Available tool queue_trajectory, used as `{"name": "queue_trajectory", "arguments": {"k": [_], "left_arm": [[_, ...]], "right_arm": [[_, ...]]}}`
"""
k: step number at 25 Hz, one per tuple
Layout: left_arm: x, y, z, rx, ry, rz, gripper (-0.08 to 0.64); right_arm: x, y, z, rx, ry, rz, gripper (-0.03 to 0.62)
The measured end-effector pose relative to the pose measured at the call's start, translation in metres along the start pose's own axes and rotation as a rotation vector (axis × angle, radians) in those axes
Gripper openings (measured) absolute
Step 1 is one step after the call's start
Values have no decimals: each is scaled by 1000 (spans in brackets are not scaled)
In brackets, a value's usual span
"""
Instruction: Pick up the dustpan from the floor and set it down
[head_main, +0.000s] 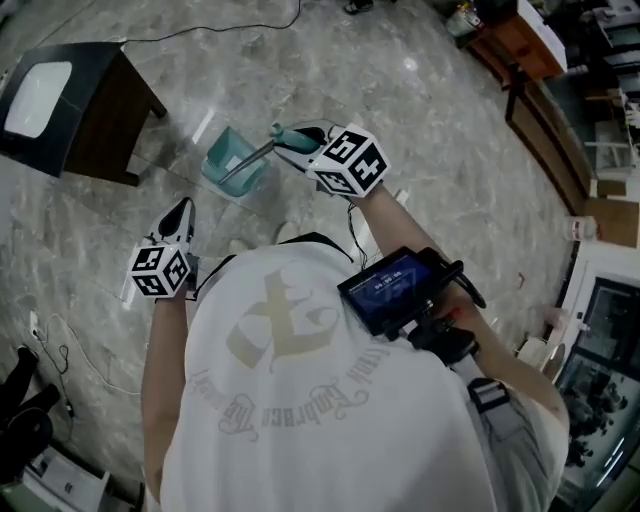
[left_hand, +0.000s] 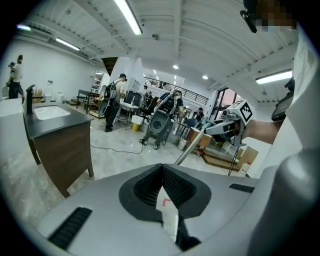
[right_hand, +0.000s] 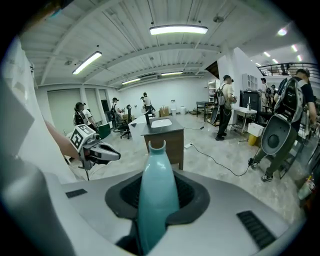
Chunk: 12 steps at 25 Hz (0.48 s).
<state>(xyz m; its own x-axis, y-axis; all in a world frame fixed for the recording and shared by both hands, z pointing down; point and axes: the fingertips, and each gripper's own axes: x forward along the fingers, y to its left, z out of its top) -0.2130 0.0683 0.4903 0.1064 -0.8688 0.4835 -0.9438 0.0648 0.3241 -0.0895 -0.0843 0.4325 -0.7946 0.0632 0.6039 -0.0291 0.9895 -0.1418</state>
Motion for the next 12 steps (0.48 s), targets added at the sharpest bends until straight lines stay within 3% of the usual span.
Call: {"name": "queue_trajectory", "arguments": {"k": [6,12], "left_arm": [[0,-6,-1,22,-3,-46,12],[-3,-2,-8,-17,5,-59,12]], "right_arm": [[-5,12,-8,16,-5,-34,100],[-4,17,-14,18,23,-57,100]]}}
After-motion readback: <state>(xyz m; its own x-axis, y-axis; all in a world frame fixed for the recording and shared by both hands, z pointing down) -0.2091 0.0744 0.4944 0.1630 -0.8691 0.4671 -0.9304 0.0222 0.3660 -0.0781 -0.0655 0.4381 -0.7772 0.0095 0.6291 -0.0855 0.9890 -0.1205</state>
